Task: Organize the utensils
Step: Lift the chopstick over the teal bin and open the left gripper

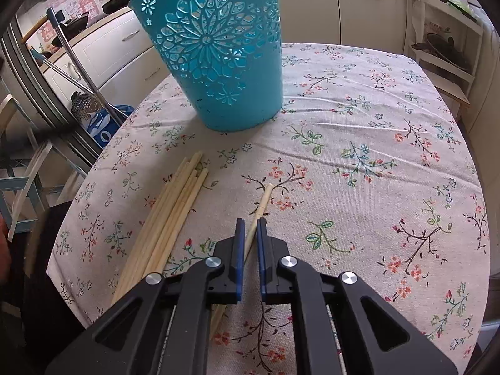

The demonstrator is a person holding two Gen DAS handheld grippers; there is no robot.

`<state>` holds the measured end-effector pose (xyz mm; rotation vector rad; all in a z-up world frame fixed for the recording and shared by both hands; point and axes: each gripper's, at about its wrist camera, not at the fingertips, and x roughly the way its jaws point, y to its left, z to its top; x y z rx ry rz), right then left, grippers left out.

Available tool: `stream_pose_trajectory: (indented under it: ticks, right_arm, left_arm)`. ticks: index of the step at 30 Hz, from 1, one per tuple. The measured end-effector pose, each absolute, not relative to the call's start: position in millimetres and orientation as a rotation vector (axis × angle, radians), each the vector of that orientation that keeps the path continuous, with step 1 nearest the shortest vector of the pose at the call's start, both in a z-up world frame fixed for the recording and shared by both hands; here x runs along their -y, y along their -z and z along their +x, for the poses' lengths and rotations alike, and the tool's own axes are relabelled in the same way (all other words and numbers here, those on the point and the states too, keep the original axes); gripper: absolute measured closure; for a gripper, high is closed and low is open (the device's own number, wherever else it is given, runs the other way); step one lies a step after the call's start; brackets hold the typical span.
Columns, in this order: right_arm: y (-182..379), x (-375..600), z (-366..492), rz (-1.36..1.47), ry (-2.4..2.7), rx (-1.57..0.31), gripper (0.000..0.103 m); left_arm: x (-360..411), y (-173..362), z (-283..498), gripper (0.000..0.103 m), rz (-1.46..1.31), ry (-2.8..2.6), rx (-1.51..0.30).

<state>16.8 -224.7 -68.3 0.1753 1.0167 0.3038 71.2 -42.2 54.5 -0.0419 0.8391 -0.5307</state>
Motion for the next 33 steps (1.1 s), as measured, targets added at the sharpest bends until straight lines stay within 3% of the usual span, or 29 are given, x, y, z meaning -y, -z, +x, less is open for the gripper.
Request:
stream_pose_trajectory:
  ticks: [6,13,30,33]
  right_arm:
    - [69,228,17,0.209,-0.310,-1.003,0.095]
    - [69,225,15,0.195,-0.310,-0.975,0.095]
    - [69,222,17,0.161,-0.309,-0.973,0.095]
    - [70,223,16,0.162,-0.309,-0.976,0.095]
  left_arm:
    - [49,-129,113,0.098,-0.189,0.535,-0.510]
    - [75,-137,174,0.098,-0.344,0.410,-0.314]
    - [87,-64,185,0.098,-0.231,0.287,-0.452]
    - [81,-64,172,0.088,-0.202,0.288,-0.475]
